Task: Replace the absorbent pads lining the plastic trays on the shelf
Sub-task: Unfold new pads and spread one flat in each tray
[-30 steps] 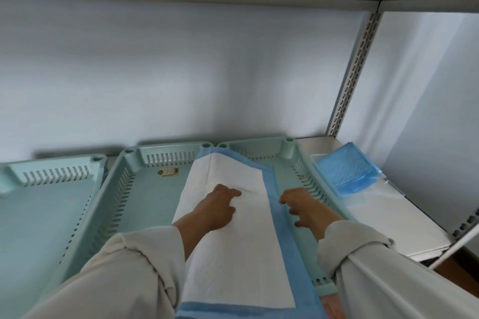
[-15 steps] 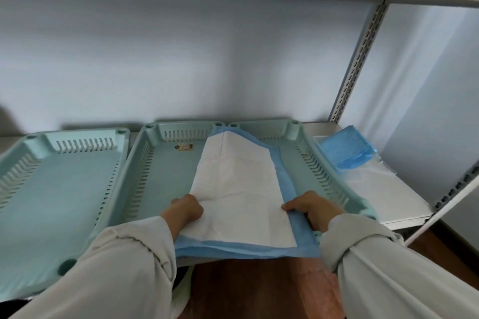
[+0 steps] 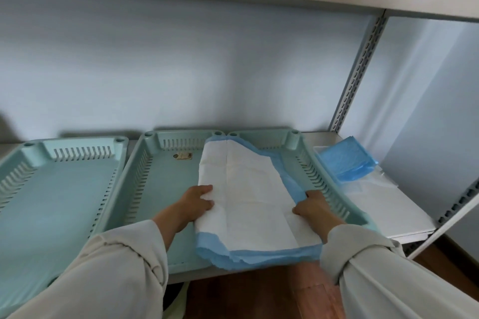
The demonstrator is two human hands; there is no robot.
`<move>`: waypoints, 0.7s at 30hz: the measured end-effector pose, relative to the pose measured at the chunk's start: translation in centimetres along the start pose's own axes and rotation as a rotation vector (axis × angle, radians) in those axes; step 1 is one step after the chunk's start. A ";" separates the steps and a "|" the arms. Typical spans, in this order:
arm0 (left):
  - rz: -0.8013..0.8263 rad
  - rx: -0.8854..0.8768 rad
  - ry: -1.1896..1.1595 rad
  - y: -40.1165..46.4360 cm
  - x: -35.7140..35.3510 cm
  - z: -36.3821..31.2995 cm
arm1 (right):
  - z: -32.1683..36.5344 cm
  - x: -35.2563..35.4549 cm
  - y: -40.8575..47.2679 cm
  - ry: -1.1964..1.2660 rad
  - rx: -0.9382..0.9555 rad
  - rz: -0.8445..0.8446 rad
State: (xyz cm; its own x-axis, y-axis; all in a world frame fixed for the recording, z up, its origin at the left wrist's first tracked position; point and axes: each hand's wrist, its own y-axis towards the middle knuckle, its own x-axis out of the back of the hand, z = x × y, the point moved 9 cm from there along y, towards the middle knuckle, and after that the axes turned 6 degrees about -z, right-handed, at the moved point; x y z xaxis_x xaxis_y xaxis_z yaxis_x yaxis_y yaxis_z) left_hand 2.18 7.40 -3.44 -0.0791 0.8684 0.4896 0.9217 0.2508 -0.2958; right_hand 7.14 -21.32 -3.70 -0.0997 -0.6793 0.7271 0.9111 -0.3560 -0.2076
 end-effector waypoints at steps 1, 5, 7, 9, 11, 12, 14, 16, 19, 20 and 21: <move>-0.025 -0.031 0.069 0.4 0.1 -0.5 | 0.9 0.6 0.2 0.013 0.061 -0.052; -0.148 -0.256 0.368 1.3 -0.5 -5.5 | 6.1 6.0 0.3 -0.029 0.315 -0.424; -0.240 -0.349 0.389 1.4 -0.8 -8.3 | 8.5 8.7 -0.2 -0.036 0.417 -0.626; -0.266 -0.400 0.358 1.7 -1.8 -10.4 | 9.1 10.4 0.4 -0.022 0.467 -0.719; -0.222 -0.395 0.336 2.3 -3.6 -11.1 | 8.4 11.3 1.7 -0.041 0.450 -0.709; -0.185 -0.377 0.334 2.6 -4.6 -11.0 | 7.7 11.5 2.4 -0.057 0.429 -0.683; -0.093 -0.325 0.356 3.3 -7.1 -10.3 | 5.9 11.1 4.1 -0.113 0.373 -0.596; -0.012 -0.253 0.437 3.7 -9.4 -9.1 | 3.4 9.6 5.9 -0.177 0.287 -0.444; 0.017 -0.233 0.597 3.7 -10.7 -8.5 | 0.1 7.6 7.3 -0.215 0.185 -0.238; 0.021 -0.240 0.654 3.7 -11.0 -8.5 | -0.7 7.0 7.5 -0.226 0.159 -0.194; 0.028 -0.243 0.714 3.8 -11.4 -8.6 | -1.5 6.5 7.6 -0.240 0.144 -0.160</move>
State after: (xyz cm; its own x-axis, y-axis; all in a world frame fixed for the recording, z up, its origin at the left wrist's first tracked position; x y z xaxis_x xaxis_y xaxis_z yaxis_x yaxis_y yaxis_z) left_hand 9.81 -5.23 -3.13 0.1349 0.3639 0.9216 0.9841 0.0589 -0.1673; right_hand 12.86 -29.43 -1.50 -0.1651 -0.4452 0.8801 0.9404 -0.3400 0.0044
